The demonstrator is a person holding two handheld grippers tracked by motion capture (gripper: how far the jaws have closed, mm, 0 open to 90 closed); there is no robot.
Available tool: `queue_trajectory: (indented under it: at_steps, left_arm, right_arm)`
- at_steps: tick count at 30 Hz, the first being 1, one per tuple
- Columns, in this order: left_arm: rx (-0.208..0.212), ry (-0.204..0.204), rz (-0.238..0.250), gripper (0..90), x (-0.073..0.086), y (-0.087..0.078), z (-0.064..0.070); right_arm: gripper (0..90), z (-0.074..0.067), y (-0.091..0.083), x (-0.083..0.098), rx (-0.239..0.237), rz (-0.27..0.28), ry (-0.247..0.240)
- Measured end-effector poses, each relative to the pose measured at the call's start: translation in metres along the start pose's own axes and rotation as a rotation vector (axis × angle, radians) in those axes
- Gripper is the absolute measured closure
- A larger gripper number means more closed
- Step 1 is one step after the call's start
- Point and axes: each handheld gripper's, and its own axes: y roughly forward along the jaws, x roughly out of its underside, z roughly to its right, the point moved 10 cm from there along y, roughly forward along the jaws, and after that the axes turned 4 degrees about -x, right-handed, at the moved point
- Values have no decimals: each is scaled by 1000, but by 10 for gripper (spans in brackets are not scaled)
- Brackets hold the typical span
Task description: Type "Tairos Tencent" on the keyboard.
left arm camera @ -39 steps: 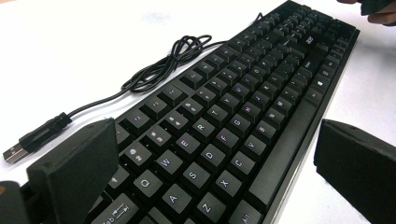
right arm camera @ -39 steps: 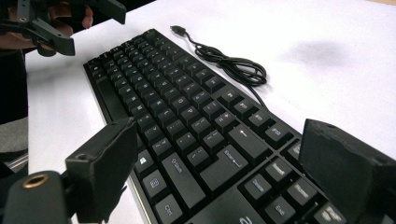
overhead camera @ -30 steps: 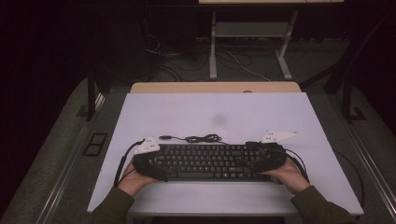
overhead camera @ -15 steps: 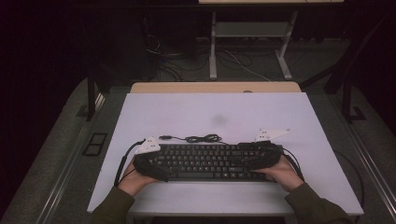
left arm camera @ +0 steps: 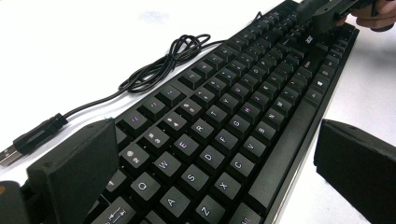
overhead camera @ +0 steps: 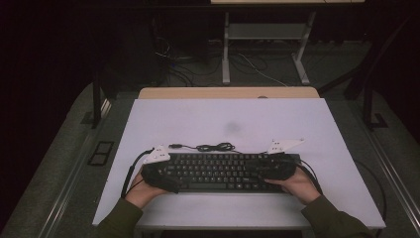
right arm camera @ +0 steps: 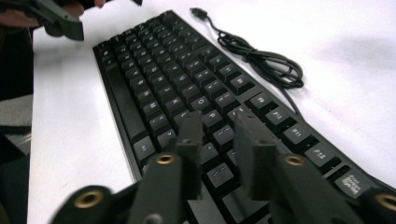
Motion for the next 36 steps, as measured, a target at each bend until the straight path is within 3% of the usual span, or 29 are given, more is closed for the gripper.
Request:
queue_trajectory:
  at_steps: [6, 14, 29, 36]
  left_arm:
    - [1, 1, -1, 0, 0, 0, 1]
    - [0, 2, -2, 0, 0, 1, 1]
    - [1, 4, -3, 0, 0, 1, 1]
    - [0, 5, -4, 0, 0, 2, 2]
  right_arm:
    - [890, -4, 3, 5, -23, -36, 2]
    - [892, -9, 8, 12, -41, -87, -4]
    - [892, -9, 17, 24, -22, -160, -21]
    - [892, -8, 17, 26, -21, -167, -17]
